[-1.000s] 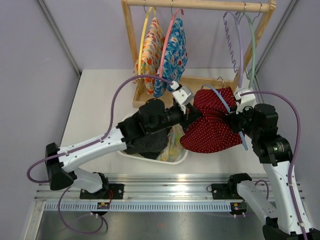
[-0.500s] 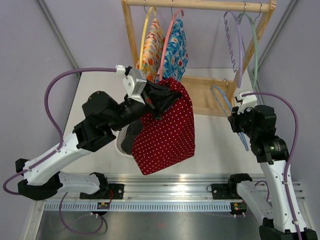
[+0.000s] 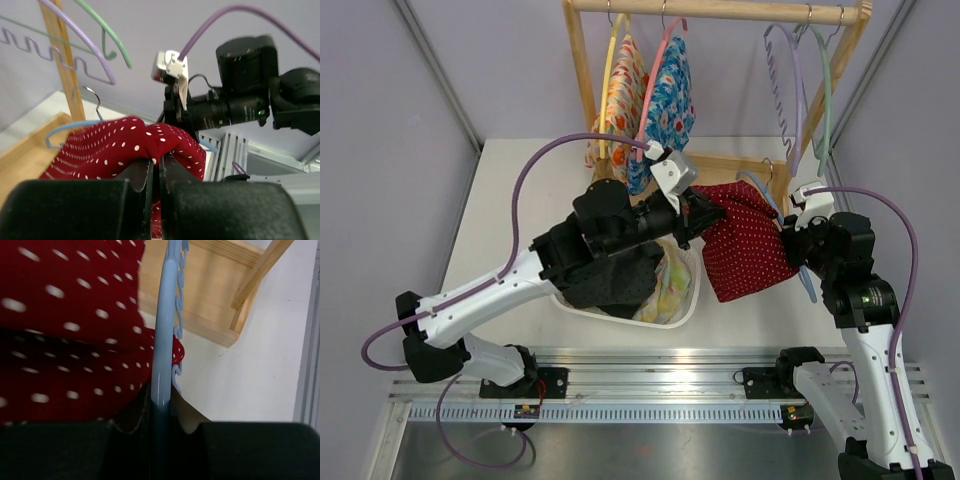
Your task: Remove the skirt from the hanger
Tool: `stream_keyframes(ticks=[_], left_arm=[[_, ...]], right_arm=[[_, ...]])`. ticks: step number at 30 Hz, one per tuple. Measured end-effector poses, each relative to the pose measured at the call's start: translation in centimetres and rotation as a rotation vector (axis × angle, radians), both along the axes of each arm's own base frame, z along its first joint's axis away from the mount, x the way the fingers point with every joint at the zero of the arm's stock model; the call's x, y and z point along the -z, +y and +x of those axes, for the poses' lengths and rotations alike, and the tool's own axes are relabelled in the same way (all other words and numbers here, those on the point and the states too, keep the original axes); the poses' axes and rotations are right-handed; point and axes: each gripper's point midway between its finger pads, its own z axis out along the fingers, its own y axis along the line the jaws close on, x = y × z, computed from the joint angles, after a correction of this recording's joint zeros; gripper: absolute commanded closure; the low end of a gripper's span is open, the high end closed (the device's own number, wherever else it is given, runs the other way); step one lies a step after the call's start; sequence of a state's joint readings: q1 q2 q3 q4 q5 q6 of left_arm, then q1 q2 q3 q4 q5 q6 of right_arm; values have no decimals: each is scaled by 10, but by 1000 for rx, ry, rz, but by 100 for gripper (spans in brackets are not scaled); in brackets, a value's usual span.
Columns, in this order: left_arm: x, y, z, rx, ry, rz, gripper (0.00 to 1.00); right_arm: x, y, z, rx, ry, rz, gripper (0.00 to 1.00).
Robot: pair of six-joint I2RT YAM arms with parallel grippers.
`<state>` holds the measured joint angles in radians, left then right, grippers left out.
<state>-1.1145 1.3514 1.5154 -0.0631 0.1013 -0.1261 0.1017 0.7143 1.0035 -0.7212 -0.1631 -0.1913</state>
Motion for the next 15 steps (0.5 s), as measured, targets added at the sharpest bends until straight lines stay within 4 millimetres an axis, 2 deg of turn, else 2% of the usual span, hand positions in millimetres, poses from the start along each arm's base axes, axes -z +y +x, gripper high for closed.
stream_keyframes(ticks=[3, 5, 7, 12, 14, 15], left_arm=[[28, -14, 0, 29, 47, 35, 100], [55, -24, 1, 44, 87, 71, 100], [83, -34, 3, 55, 126, 109, 94], [166, -60, 10, 71, 242, 234, 48], [192, -69, 12, 74, 281, 273, 34], [199, -71, 13, 74, 292, 286, 24]], right_arm=[[1, 1, -1, -4, 6, 2, 100], [-1, 1, -3, -9, 10, 5, 100], [-7, 2, -4, -14, 5, 8, 100], [-33, 11, -4, -59, -36, 31, 100], [-39, 16, -5, -90, -39, 42, 100], [-41, 20, -6, -111, -36, 49, 100]])
